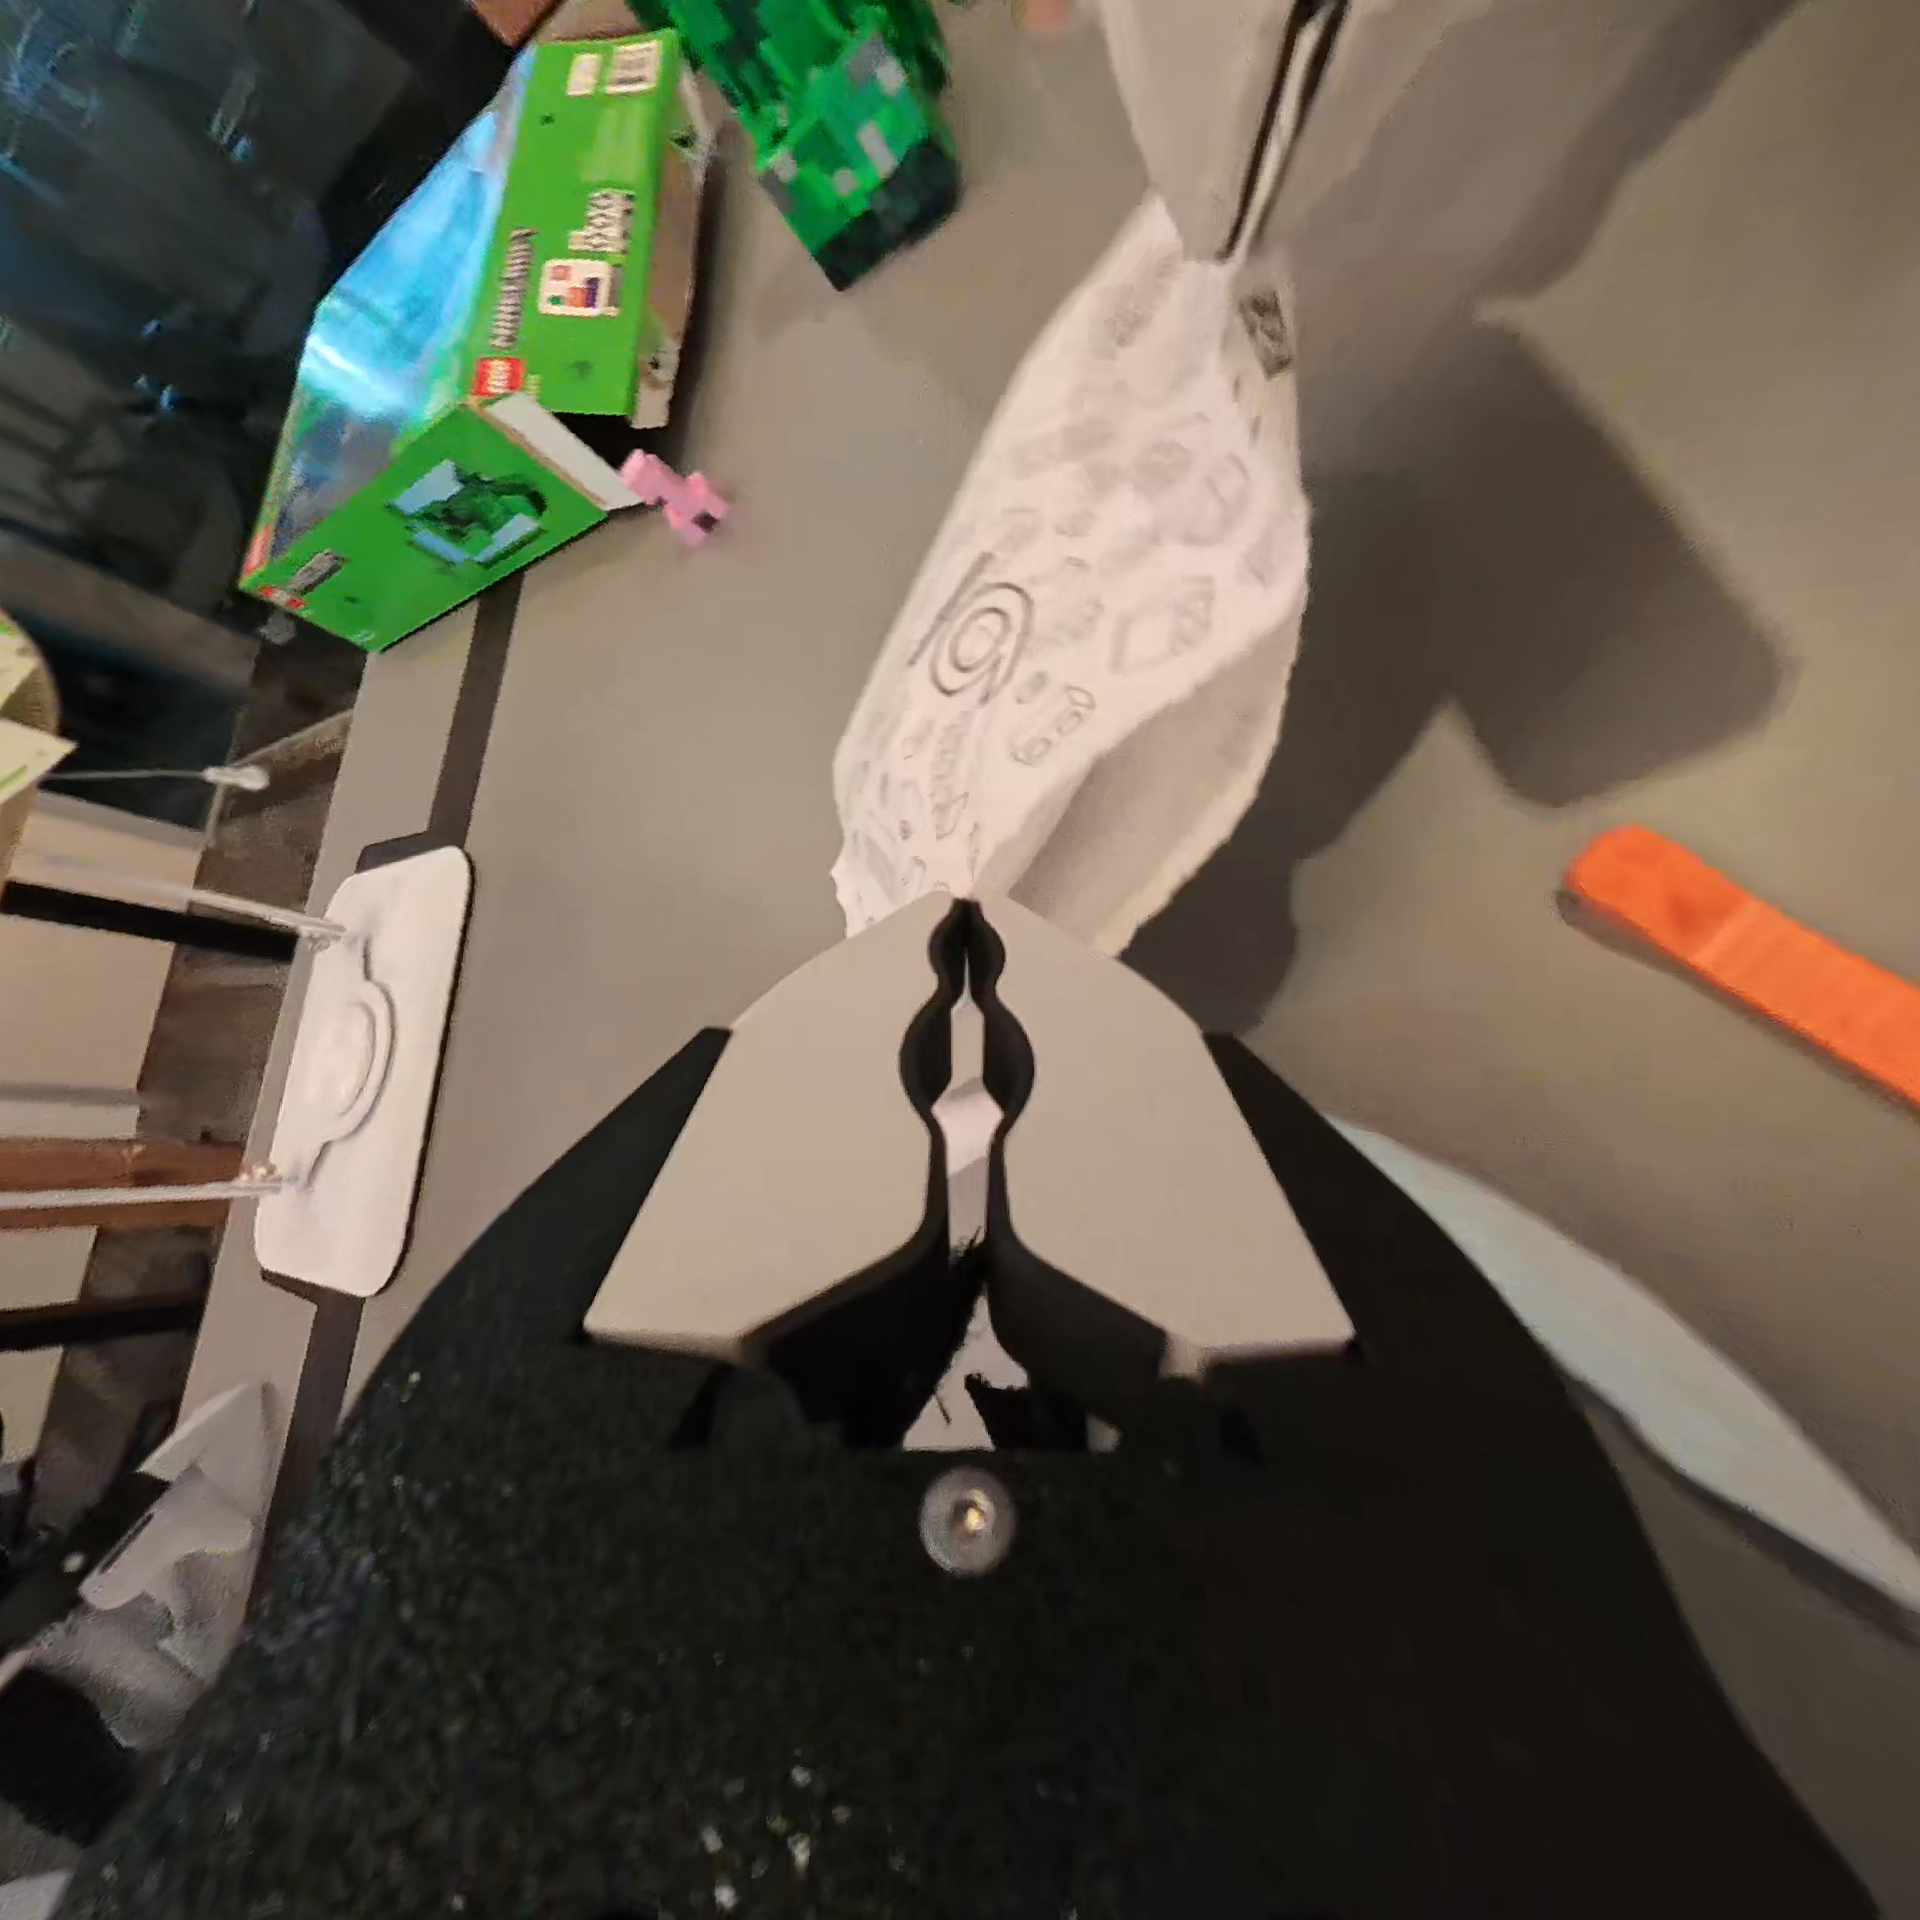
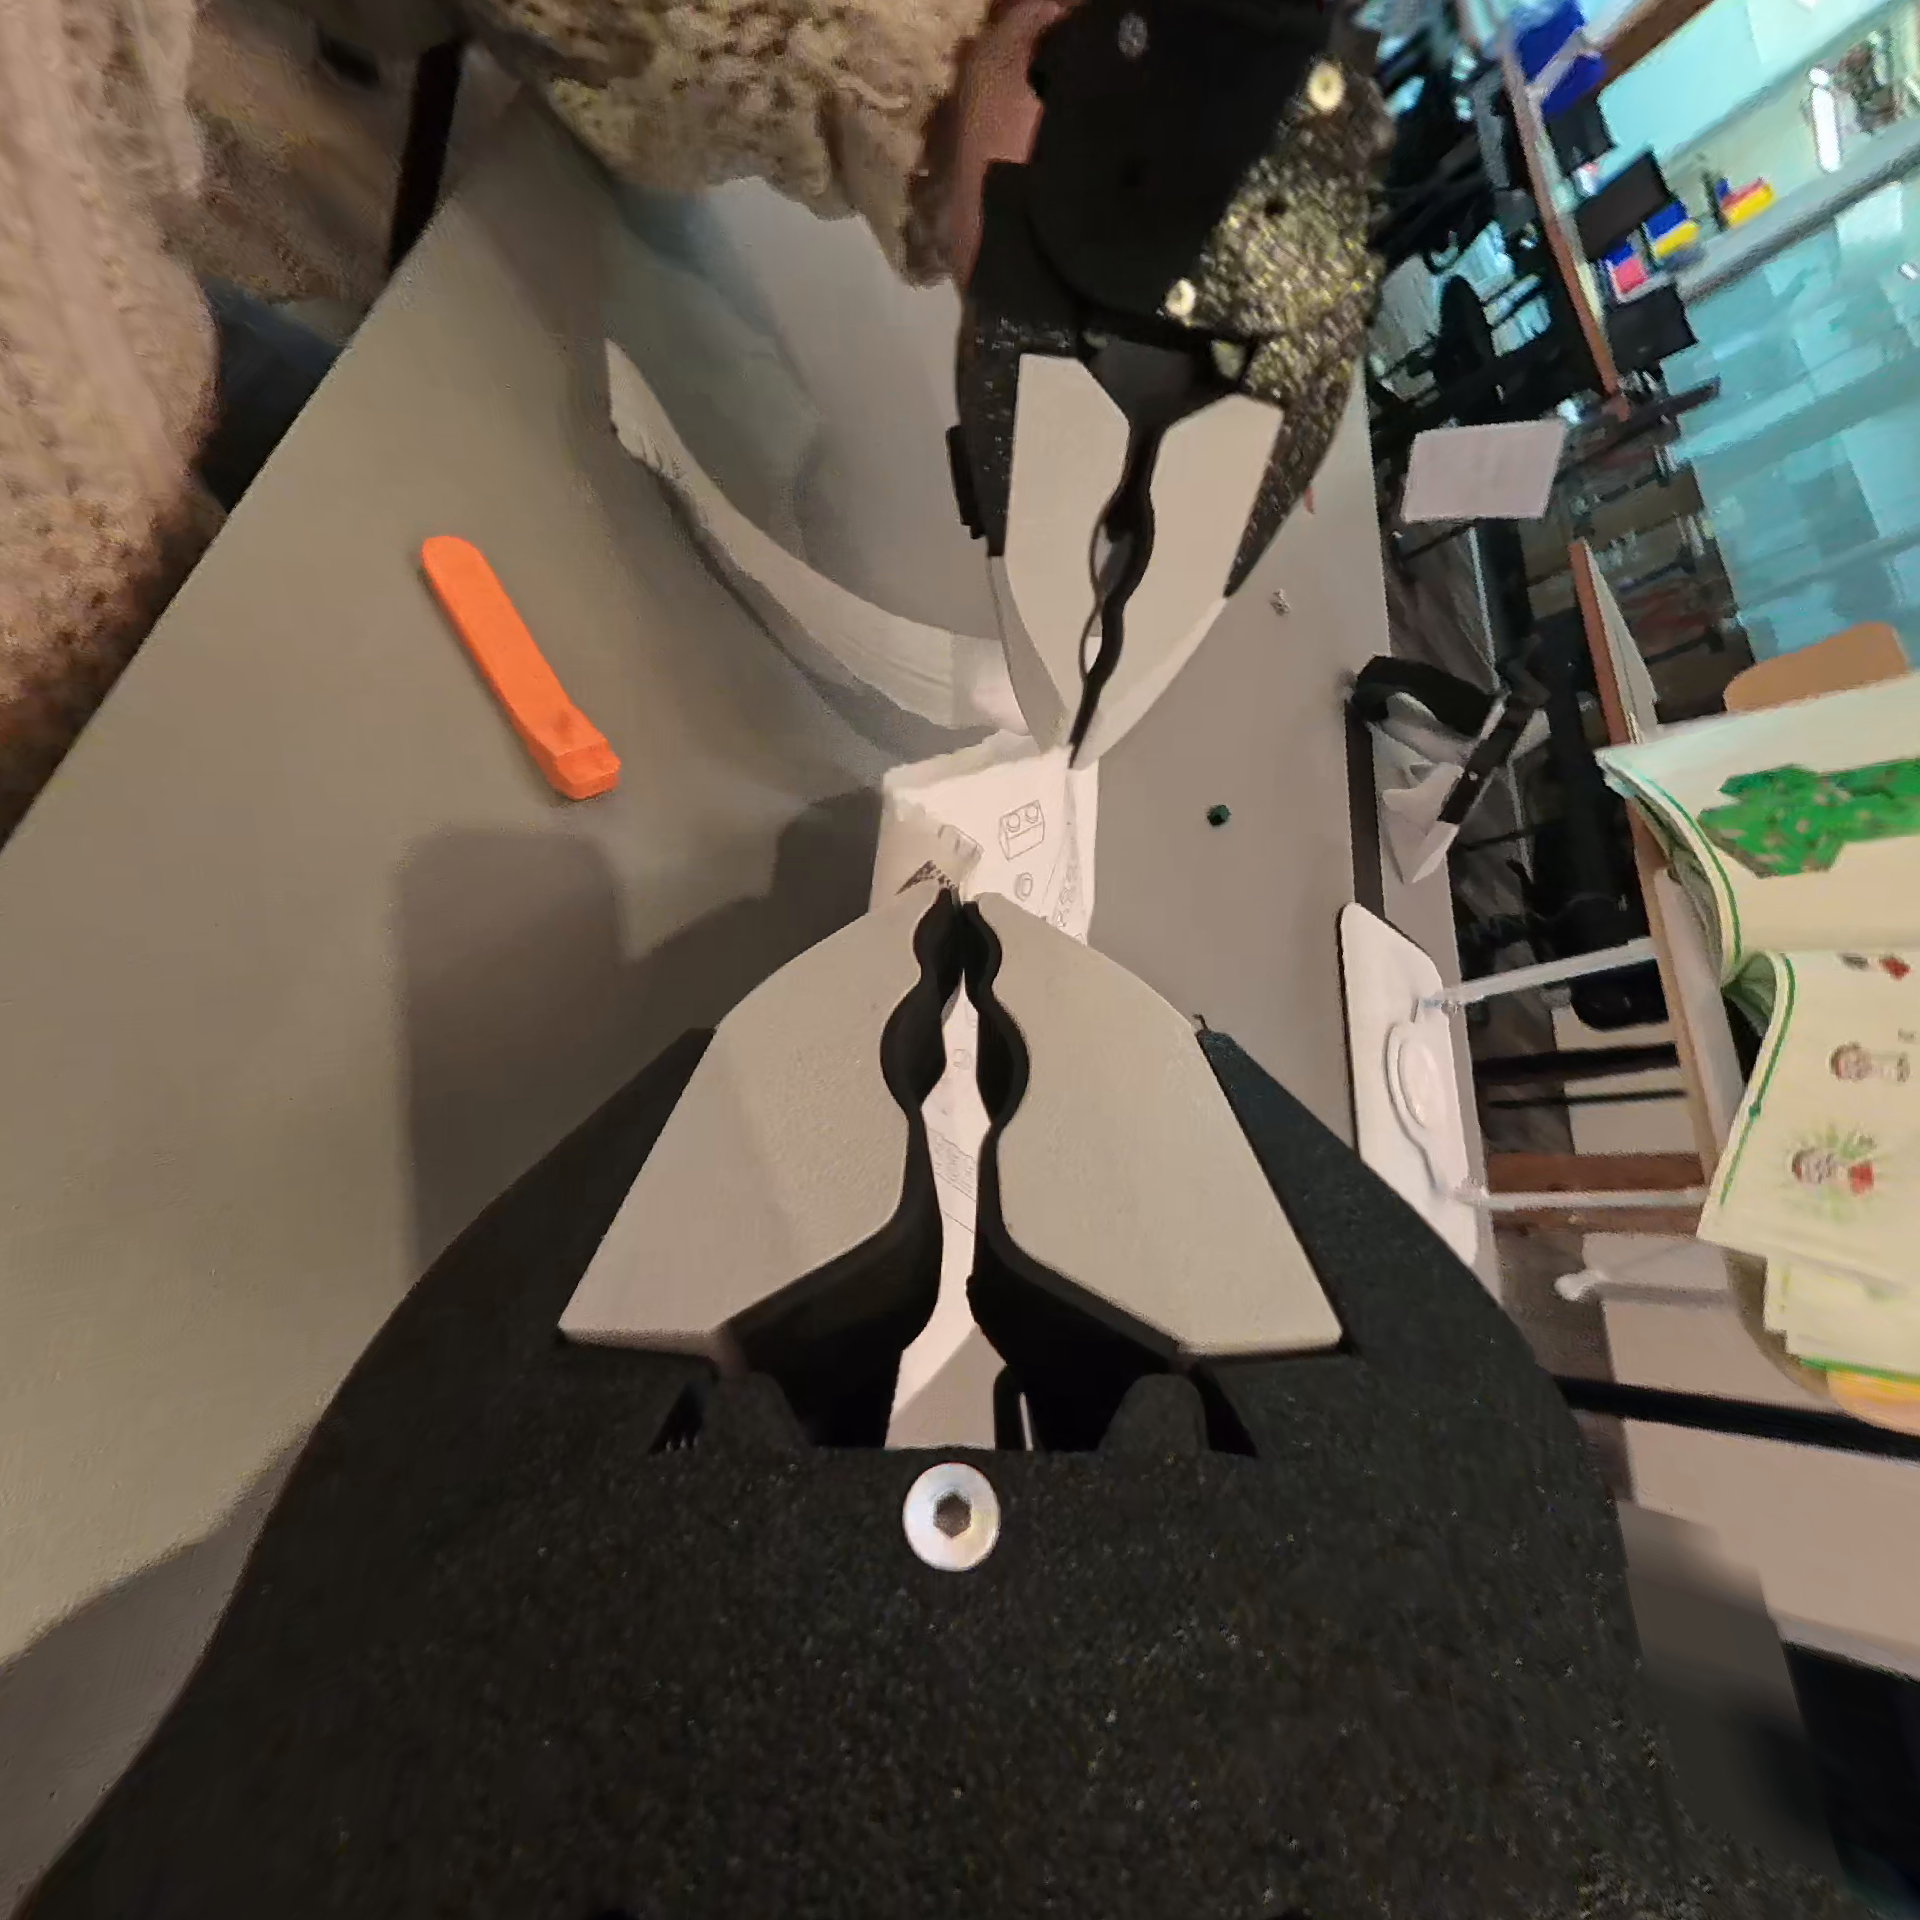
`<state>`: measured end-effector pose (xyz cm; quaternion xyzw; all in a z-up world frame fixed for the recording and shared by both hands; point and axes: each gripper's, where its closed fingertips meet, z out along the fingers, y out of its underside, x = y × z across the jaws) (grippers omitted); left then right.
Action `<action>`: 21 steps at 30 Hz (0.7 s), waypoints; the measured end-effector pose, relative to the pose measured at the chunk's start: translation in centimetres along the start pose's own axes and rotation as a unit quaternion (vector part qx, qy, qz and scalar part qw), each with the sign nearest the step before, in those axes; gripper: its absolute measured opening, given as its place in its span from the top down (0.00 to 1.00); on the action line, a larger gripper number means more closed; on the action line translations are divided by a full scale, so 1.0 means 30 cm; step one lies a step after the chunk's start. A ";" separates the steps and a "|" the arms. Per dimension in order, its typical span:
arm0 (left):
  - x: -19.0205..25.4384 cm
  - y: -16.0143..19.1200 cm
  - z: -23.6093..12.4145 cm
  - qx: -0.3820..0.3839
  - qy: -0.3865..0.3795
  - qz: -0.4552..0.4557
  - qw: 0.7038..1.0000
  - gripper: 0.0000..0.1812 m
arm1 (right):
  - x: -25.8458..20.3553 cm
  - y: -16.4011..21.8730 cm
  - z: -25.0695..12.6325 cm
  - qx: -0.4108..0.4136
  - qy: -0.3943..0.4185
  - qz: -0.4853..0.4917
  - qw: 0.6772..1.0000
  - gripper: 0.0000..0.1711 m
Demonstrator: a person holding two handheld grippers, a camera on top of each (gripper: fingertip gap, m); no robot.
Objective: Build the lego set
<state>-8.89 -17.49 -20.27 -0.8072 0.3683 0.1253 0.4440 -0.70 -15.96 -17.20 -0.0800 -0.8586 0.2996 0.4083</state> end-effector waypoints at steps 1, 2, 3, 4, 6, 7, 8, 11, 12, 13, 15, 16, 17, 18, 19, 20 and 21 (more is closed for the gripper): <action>-0.015 -0.006 0.001 -0.002 -0.007 -0.010 1.000 1.00 | 0.014 0.008 0.000 0.003 0.011 0.022 1.000 1.00; -0.034 -0.008 0.002 -0.008 -0.019 -0.019 1.000 1.00 | 0.037 0.023 -0.002 0.000 0.030 0.052 0.998 0.99; -0.052 -0.007 0.003 -0.015 -0.032 -0.029 0.999 1.00 | 0.069 0.043 -0.008 -0.007 0.056 0.090 0.994 0.94; -0.070 -0.006 0.004 -0.022 -0.044 -0.042 0.998 1.00 | 0.096 0.067 -0.016 -0.017 0.078 0.135 0.988 0.87; -0.108 -0.003 0.004 -0.035 -0.068 -0.074 0.994 1.00 | 0.121 0.107 -0.029 -0.022 0.093 0.247 0.964 0.72; -0.129 0.000 0.002 -0.041 -0.084 -0.085 0.992 1.00 | 0.123 0.128 -0.032 -0.025 0.094 0.303 0.948 0.66; -0.151 0.002 -0.002 -0.046 -0.101 -0.094 0.989 1.00 | 0.114 0.138 -0.032 -0.018 0.085 0.356 0.930 0.61; -0.218 0.012 -0.015 -0.045 -0.146 -0.128 0.980 1.00 | 0.075 0.150 -0.021 0.024 0.042 0.517 0.855 0.60; -0.235 0.017 -0.018 -0.042 -0.157 -0.139 0.977 1.00 | 0.058 0.157 -0.013 0.033 0.024 0.567 0.823 0.61; -0.250 0.020 -0.021 -0.037 -0.166 -0.151 0.974 1.00 | 0.037 0.150 -0.003 0.055 -0.004 0.611 0.790 0.62; -0.278 0.022 -0.027 -0.029 -0.186 -0.169 0.968 1.00 | 0.008 0.140 0.018 0.099 -0.050 0.693 0.713 0.65; -0.292 0.020 -0.030 -0.026 -0.199 -0.170 0.965 1.00 | -0.004 0.134 0.030 0.121 -0.072 0.723 0.676 0.66; -0.306 0.017 -0.033 -0.023 -0.211 -0.169 0.963 1.00 | -0.017 0.134 0.045 0.133 -0.086 0.748 0.644 0.66; -0.317 0.009 -0.035 -0.016 -0.219 -0.168 0.961 1.00 | -0.027 0.133 0.062 0.142 -0.097 0.762 0.624 0.66; -0.330 -0.002 -0.040 -0.004 -0.228 -0.167 0.959 1.00 | -0.027 0.131 0.075 0.154 -0.101 0.767 0.614 0.65; -0.347 -0.015 -0.052 0.010 -0.241 -0.164 0.956 1.00 | -0.016 0.131 0.086 0.168 -0.096 0.767 0.612 0.65; -0.364 -0.033 -0.068 0.029 -0.253 -0.158 0.954 1.00 | 0.007 0.133 0.095 0.184 -0.086 0.763 0.613 0.64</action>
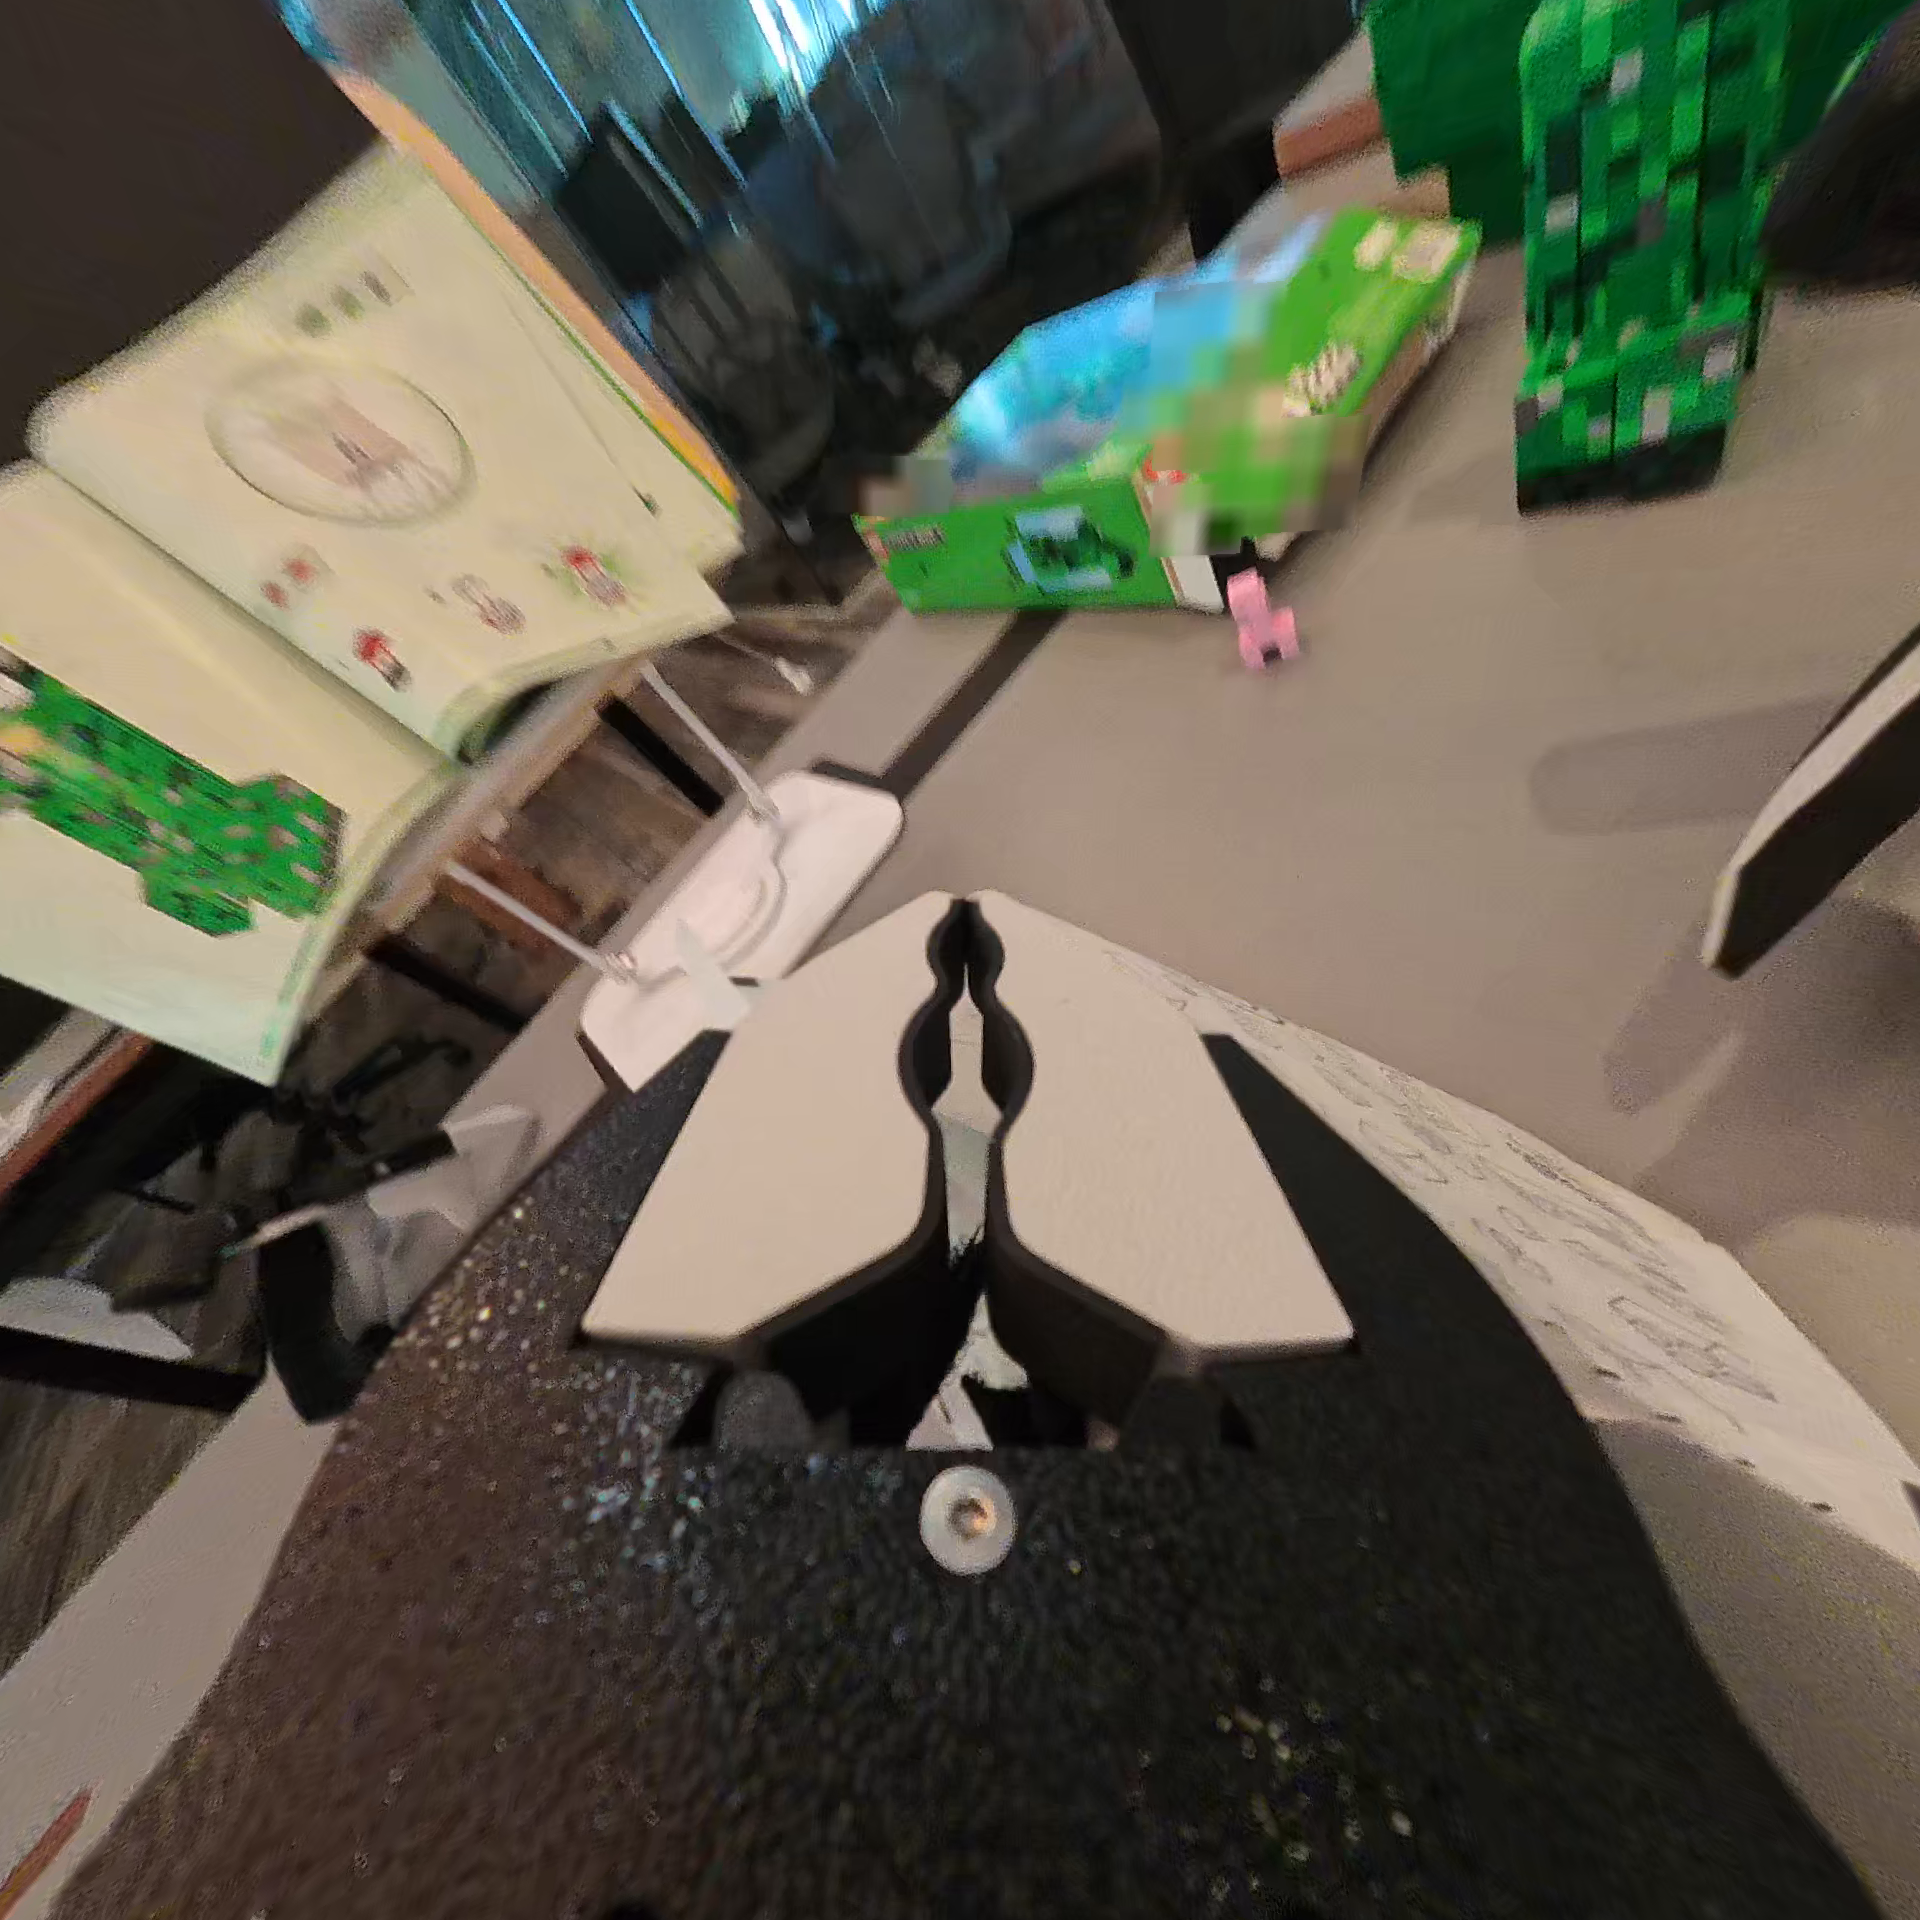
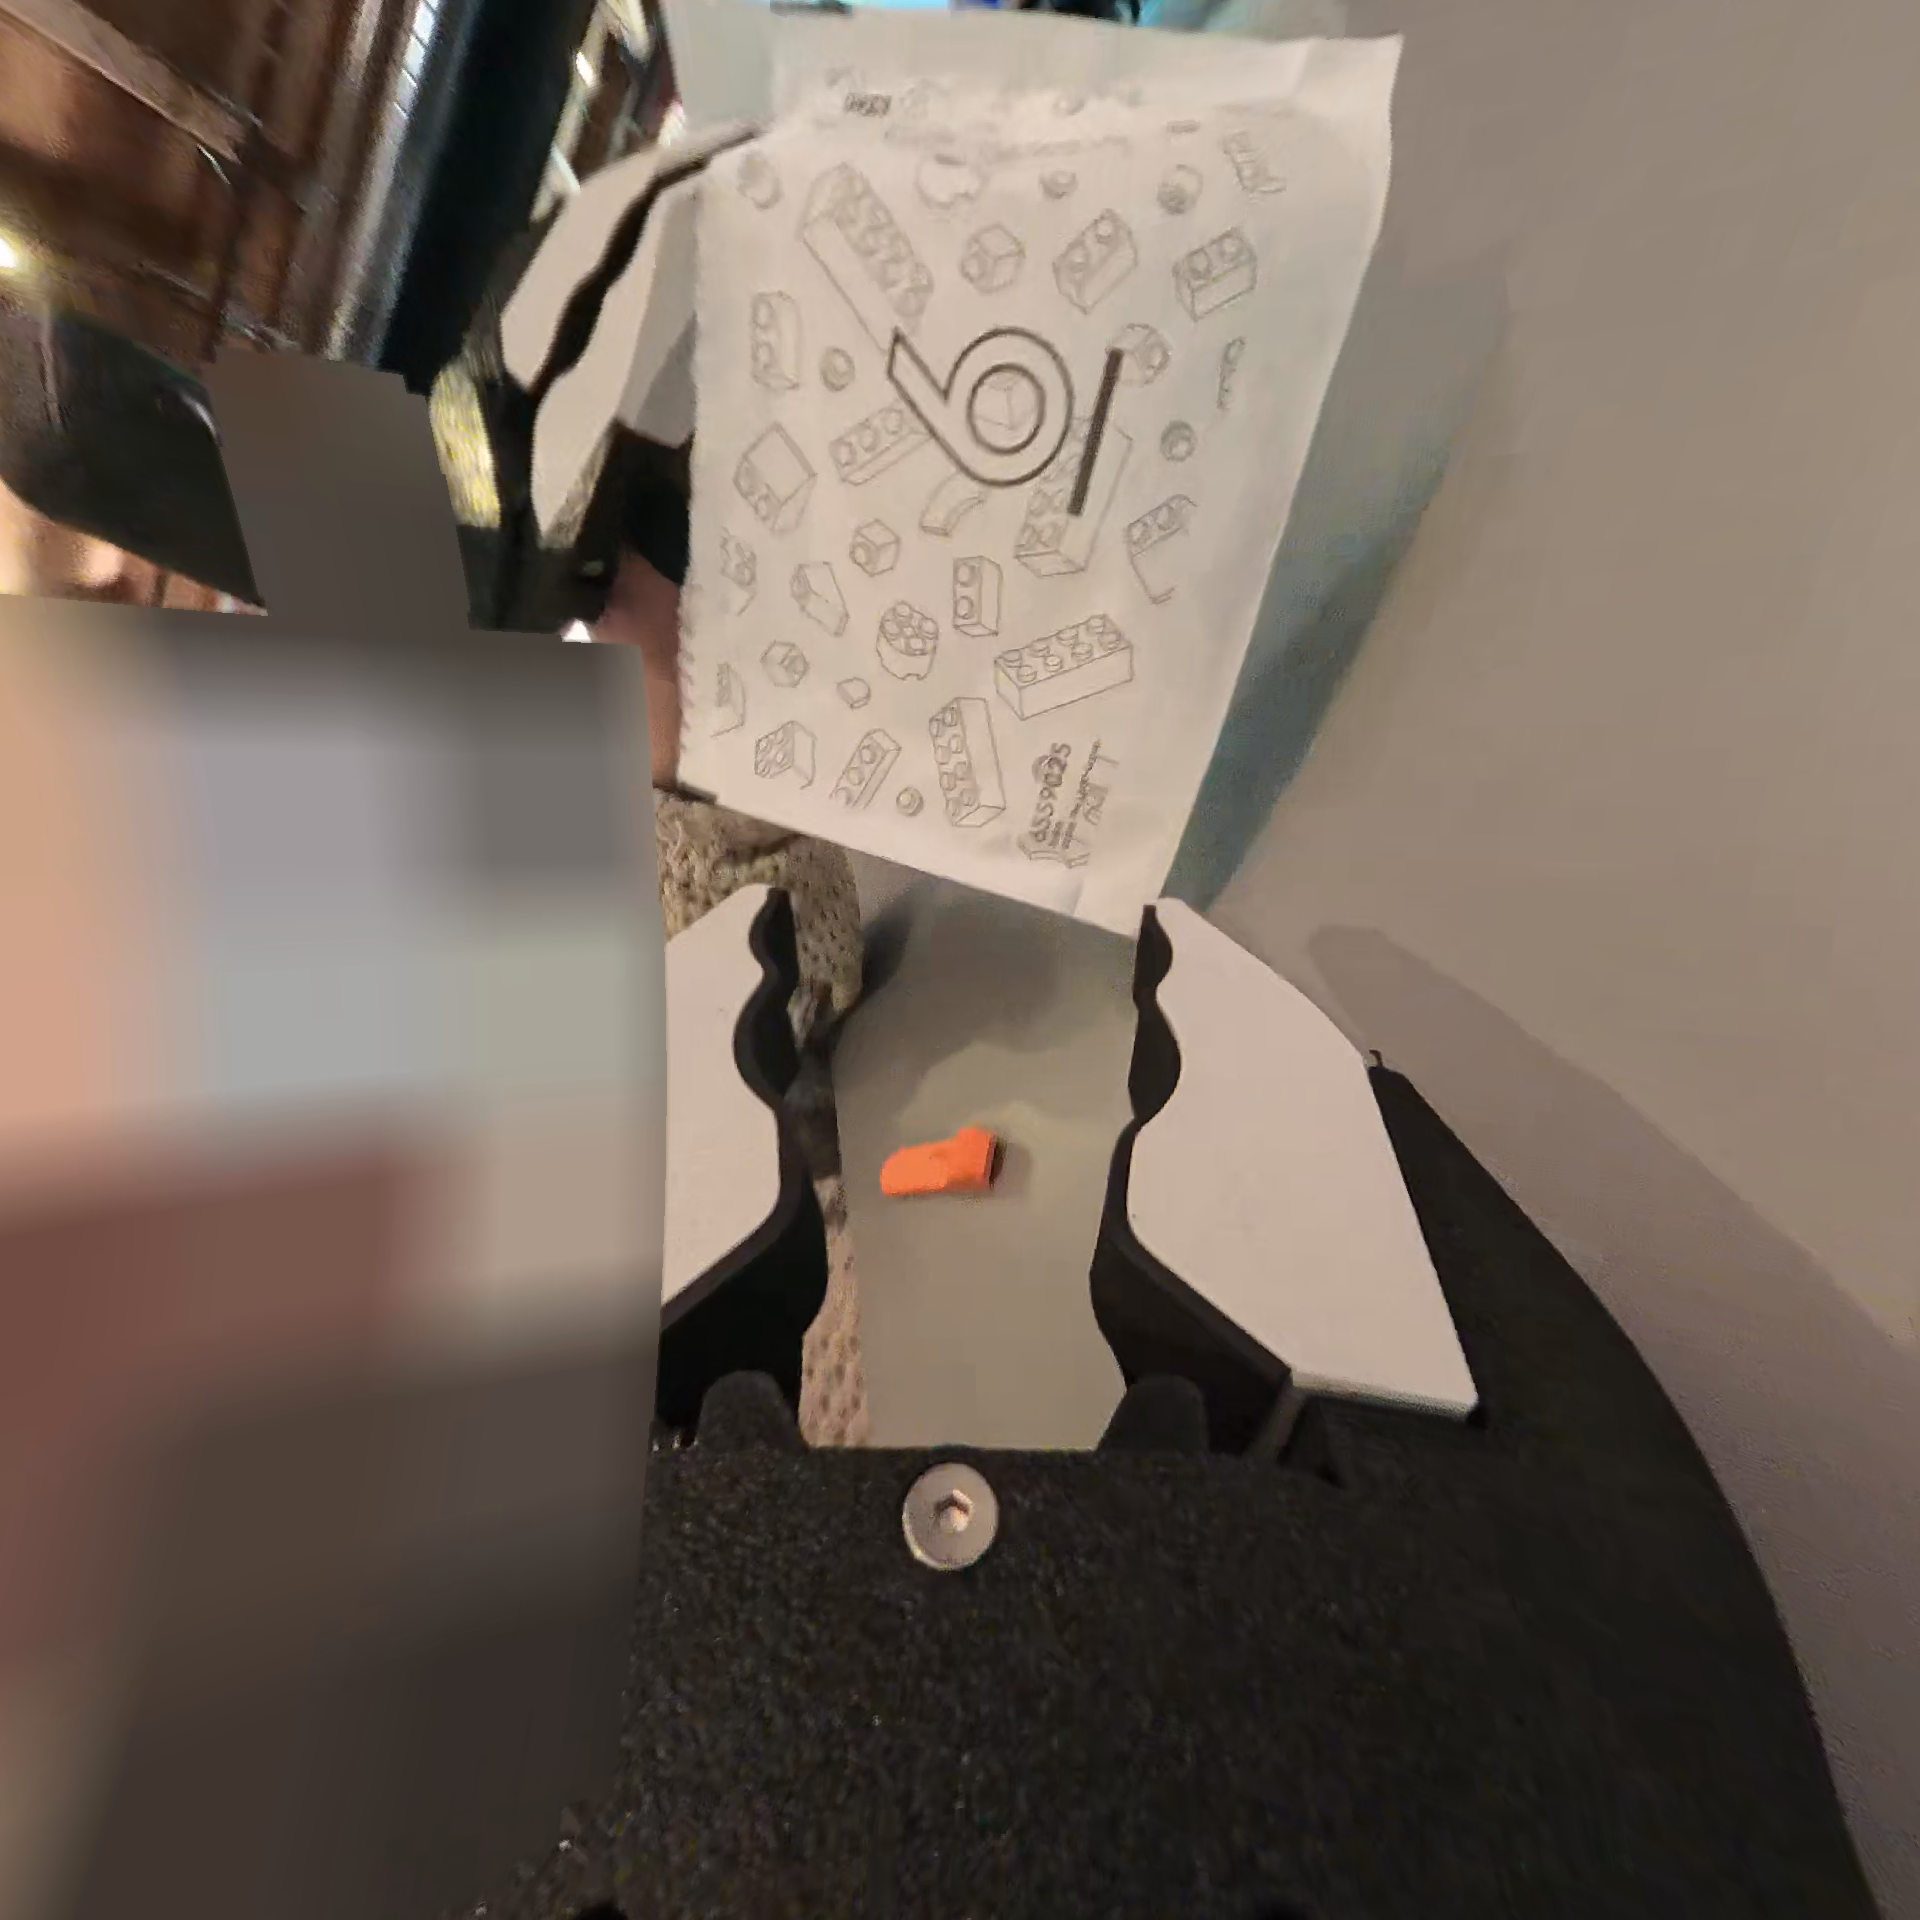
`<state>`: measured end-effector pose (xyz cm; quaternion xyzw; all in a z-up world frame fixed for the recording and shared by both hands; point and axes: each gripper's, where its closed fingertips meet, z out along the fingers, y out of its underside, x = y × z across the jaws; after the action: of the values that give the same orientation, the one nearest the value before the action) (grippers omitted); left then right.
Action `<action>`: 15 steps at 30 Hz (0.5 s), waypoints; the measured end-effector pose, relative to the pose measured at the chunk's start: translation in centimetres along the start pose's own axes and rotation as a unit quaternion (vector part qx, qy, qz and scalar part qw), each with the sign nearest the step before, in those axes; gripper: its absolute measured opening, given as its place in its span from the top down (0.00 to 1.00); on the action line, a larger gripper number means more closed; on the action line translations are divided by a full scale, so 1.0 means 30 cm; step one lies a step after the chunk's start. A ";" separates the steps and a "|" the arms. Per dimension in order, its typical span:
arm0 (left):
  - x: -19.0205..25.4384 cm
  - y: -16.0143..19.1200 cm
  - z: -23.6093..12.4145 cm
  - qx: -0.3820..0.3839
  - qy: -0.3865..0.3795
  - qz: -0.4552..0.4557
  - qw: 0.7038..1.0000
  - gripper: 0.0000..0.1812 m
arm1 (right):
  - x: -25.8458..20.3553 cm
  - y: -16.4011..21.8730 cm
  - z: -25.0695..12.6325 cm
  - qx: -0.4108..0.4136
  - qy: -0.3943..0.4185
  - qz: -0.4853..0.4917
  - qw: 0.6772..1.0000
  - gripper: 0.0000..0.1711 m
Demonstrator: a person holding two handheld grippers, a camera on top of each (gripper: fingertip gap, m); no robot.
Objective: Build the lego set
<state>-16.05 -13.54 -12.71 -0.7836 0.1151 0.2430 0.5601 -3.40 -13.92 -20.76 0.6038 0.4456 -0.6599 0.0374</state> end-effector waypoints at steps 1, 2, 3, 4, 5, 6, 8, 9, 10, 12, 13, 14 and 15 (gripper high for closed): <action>-0.020 -0.024 -0.009 0.023 -0.011 -0.002 1.000 1.00 | 0.008 -0.028 0.011 0.017 0.000 -0.012 1.000 0.62; -0.040 -0.045 -0.018 0.042 -0.019 -0.006 0.999 1.00 | 0.016 -0.058 0.025 0.033 -0.001 -0.024 0.999 0.61; -0.060 -0.065 -0.028 0.060 -0.026 -0.012 0.998 1.00 | 0.022 -0.085 0.040 0.046 -0.007 -0.023 0.999 0.59; -0.085 -0.081 -0.037 0.074 -0.038 -0.016 0.996 1.00 | 0.017 -0.111 0.057 0.061 -0.024 -0.008 0.998 0.57; -0.112 -0.095 -0.047 0.085 -0.054 -0.019 0.995 1.00 | 0.000 -0.137 0.073 0.079 -0.053 0.018 0.995 0.56; -0.137 -0.108 -0.057 0.096 -0.071 -0.020 0.993 1.00 | -0.023 -0.161 0.087 0.098 -0.087 0.048 0.990 0.56; -0.174 -0.126 -0.072 0.113 -0.101 -0.021 0.988 1.00 | -0.052 -0.193 0.114 0.136 -0.128 0.088 0.979 0.56; -0.187 -0.131 -0.077 0.118 -0.115 -0.019 0.986 1.00 | -0.063 -0.200 0.130 0.148 -0.142 0.102 0.973 0.55; -0.196 -0.133 -0.081 0.122 -0.128 -0.014 0.984 1.00 | -0.073 -0.205 0.147 0.157 -0.154 0.118 0.968 0.54; -0.216 -0.126 -0.082 0.121 -0.155 -0.002 0.980 1.00 | -0.107 -0.206 0.172 0.163 -0.197 0.166 0.952 0.53; -0.222 -0.122 -0.081 0.121 -0.164 0.004 0.979 1.00 | -0.124 -0.212 0.179 0.169 -0.221 0.190 0.942 0.52; -0.223 -0.119 -0.082 0.125 -0.166 0.005 0.978 1.00 | -0.128 -0.224 0.184 0.180 -0.232 0.203 0.934 0.52; -0.220 -0.115 -0.083 0.130 -0.166 0.003 0.978 1.00 | -0.126 -0.240 0.188 0.194 -0.233 0.205 0.931 0.54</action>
<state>-19.50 -15.28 -5.86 -0.6523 0.0533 0.3539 0.6681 -10.93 -15.02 -14.44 0.5066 0.1545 -0.8336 0.1566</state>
